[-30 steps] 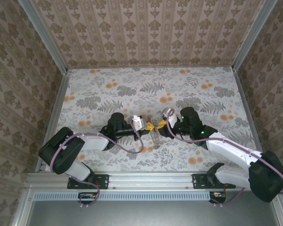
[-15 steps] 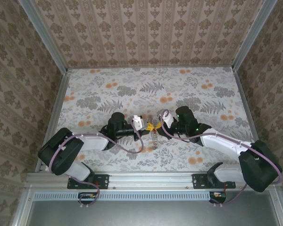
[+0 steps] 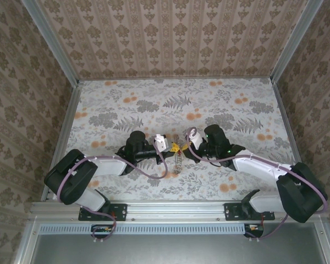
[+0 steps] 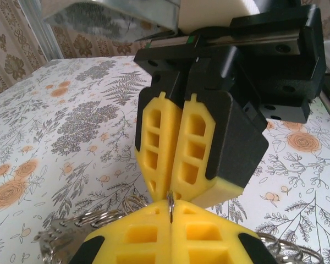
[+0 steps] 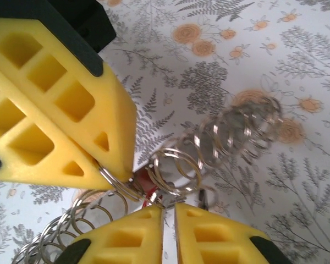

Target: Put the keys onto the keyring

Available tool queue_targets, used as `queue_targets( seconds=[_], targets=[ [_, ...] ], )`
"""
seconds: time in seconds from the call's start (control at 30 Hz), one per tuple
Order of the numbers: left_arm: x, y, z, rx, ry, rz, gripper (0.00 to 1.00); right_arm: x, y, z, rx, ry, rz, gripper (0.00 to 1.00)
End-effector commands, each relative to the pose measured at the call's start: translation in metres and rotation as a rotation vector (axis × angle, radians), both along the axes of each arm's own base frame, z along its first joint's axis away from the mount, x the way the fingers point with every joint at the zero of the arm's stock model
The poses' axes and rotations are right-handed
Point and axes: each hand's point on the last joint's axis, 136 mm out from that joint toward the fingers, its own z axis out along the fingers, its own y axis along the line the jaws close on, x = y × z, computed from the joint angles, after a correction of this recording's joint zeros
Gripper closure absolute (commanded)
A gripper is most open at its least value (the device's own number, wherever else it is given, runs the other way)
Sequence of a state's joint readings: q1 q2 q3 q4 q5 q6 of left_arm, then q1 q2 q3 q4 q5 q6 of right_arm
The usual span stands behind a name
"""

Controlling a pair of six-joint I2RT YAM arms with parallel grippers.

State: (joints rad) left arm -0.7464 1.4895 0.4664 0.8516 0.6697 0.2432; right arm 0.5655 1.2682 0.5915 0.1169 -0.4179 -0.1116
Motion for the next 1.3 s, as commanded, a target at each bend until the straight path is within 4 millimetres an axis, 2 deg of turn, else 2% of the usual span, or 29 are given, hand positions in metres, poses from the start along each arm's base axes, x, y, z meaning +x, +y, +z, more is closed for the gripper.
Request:
queue_targets(
  seconds=[0.0,0.13,0.23,0.43,0.67,0.83,1.2,1.27],
  targets=[
    [-0.003,-0.006,0.022,-0.054,-0.064,-0.039,1.00,0.002,-0.012,0.011,-0.028,-0.078,-0.032,0.81],
    [-0.003,-0.006,0.023,-0.055,-0.065,-0.043,1.00,-0.011,-0.004,0.028,-0.024,-0.183,0.112,0.79],
    [-0.005,-0.006,0.022,-0.054,-0.062,-0.051,1.00,-0.021,0.001,0.031,-0.058,-0.244,0.240,0.79],
    [-0.008,-0.006,0.023,-0.052,-0.062,-0.068,1.00,-0.013,0.001,0.027,-0.138,-0.320,0.295,0.78],
    [-0.011,-0.006,0.025,-0.042,-0.065,-0.086,1.00,-0.012,0.013,0.035,-0.080,-0.343,0.354,0.77],
    [-0.012,-0.005,0.027,-0.041,-0.067,-0.090,1.00,-0.014,0.017,0.032,-0.063,-0.321,0.382,0.77],
    [-0.009,-0.003,0.023,-0.020,-0.068,-0.074,1.00,-0.014,0.017,0.032,-0.069,-0.293,0.389,0.94],
    [-0.008,-0.001,0.019,0.007,-0.067,-0.068,0.96,-0.015,0.014,0.032,-0.094,-0.280,0.389,0.97]
  ],
)
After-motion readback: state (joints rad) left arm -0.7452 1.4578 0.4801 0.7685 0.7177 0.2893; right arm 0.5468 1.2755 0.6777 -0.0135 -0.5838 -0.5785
